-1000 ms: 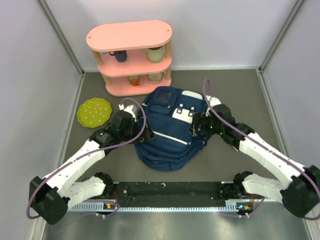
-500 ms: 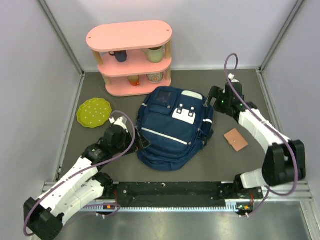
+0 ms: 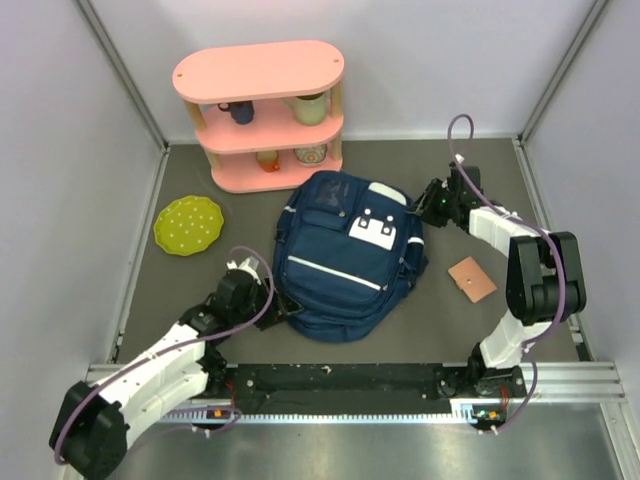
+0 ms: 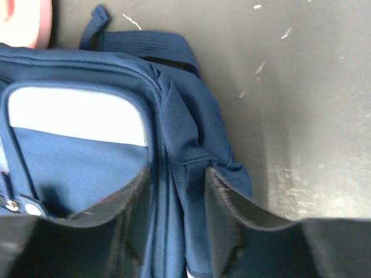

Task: Pack the student bag
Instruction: Adjust the student bag at the center of the board.

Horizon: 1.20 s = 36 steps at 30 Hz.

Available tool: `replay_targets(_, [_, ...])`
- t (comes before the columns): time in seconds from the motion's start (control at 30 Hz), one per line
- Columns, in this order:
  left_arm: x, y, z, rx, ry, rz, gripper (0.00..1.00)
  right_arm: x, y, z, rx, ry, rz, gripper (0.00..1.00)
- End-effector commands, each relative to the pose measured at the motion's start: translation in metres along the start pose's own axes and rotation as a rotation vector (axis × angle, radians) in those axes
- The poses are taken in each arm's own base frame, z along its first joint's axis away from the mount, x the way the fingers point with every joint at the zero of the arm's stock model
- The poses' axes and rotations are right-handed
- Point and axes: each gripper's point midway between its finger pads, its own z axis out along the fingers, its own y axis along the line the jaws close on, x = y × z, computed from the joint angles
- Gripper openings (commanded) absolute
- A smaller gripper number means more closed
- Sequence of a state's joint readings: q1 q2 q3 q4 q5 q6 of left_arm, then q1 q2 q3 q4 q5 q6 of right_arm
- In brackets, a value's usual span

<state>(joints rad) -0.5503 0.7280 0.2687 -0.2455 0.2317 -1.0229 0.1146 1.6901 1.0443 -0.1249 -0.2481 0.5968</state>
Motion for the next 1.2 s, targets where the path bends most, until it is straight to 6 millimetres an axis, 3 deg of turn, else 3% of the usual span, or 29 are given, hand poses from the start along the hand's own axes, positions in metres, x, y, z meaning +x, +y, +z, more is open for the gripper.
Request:
replay_targets(0.0, [-0.024,-0.031,0.011,0.110,-0.073,0.009,0.47,0.005,0.015,-0.004,-0.140,-0.031,0.031,0.17])
replay_targets(0.03, [-0.031,-0.030,0.013,0.086,-0.091,0.017,0.43,0.007,0.018,-0.010,-0.159,-0.041,0.037,0.10])
replay_targets(0.07, [-0.043,-0.042,0.011,0.094,-0.114,0.034,0.39,0.023,0.011,-0.012,-0.158,-0.014,0.058,0.03])
replay_targets(0.1, [-0.048,-0.040,0.016,0.059,-0.106,0.057,0.26,0.025,0.012,-0.015,-0.170,-0.023,0.079,0.00])
replay_targets(0.13, [-0.059,-0.036,0.016,0.025,-0.122,0.047,0.22,0.026,0.013,-0.023,-0.177,-0.040,0.088,0.00])
replay_targets(0.17, [-0.072,-0.047,0.013,0.017,-0.134,0.059,0.19,0.042,0.001,-0.025,-0.147,-0.028,0.111,0.00])
replay_targets(0.2, [-0.077,-0.042,0.017,-0.017,-0.124,0.092,0.15,0.046,-0.002,-0.028,-0.138,-0.034,0.138,0.00])
replay_targets(0.23, [-0.091,-0.041,0.016,-0.035,-0.146,0.093,0.15,0.045,0.000,-0.039,-0.149,-0.064,0.138,0.00])
replay_targets(0.27, [-0.103,-0.049,0.012,-0.030,-0.162,0.107,0.14,0.059,-0.011,-0.041,-0.124,-0.052,0.155,0.00])
replay_targets(0.33, [-0.125,-0.042,0.012,-0.056,-0.185,0.114,0.14,0.070,-0.015,-0.050,-0.105,-0.058,0.169,0.00])
replay_targets(0.37, [-0.135,-0.051,0.009,-0.026,-0.185,0.123,0.15,0.075,-0.015,-0.059,-0.108,-0.070,0.165,0.00])
replay_targets(0.43, [-0.154,-0.043,0.011,-0.032,-0.179,0.121,0.20,0.087,-0.013,-0.067,-0.097,-0.068,0.170,0.00])
replay_targets(0.47, [-0.164,-0.056,0.009,0.005,-0.170,0.135,0.30,0.093,-0.011,-0.074,-0.108,-0.073,0.168,0.00])
replay_targets(0.5, [-0.168,-0.043,0.013,-0.032,-0.139,0.137,0.42,0.098,-0.008,-0.077,-0.121,-0.072,0.170,0.00])
replay_targets(0.53, [-0.181,-0.052,0.011,-0.025,-0.155,0.159,0.49,0.108,0.000,-0.080,-0.144,-0.050,0.149,0.00])
replay_targets(0.57, [-0.185,-0.051,0.013,-0.032,-0.144,0.161,0.50,0.117,0.001,-0.082,-0.146,-0.034,0.142,0.00])
replay_targets(0.67, [-0.187,-0.051,0.015,-0.037,-0.102,0.189,0.67,0.126,0.003,-0.093,-0.125,-0.006,0.123,0.16])
replay_targets(0.7, [-0.188,-0.049,0.012,-0.057,-0.116,0.192,0.73,0.124,0.000,-0.098,-0.109,-0.017,0.099,0.36])
replay_targets(0.73, [-0.183,-0.042,0.011,-0.077,-0.110,0.187,0.76,0.111,-0.002,-0.103,-0.068,-0.069,0.088,0.41])
replay_targets(0.8, [-0.184,-0.037,0.000,-0.116,-0.153,0.197,0.81,0.100,-0.008,-0.117,-0.021,-0.122,0.047,0.64])
replay_targets(0.83, [-0.176,-0.027,-0.003,-0.145,-0.145,0.189,0.83,0.085,-0.007,-0.124,-0.002,-0.180,0.033,0.68])
replay_targets(0.93, [-0.172,-0.016,-0.020,-0.210,-0.198,0.195,0.99,0.062,0.005,-0.142,-0.011,-0.255,-0.016,0.76])
replay_targets(1.07, [-0.163,-0.004,-0.041,-0.283,-0.224,0.200,0.99,0.046,0.029,-0.151,-0.071,-0.261,-0.098,0.76])
replay_targets(1.17, [-0.154,-0.029,-0.054,-0.171,-0.239,0.207,0.99,0.043,0.050,-0.147,-0.147,-0.223,-0.169,0.76])
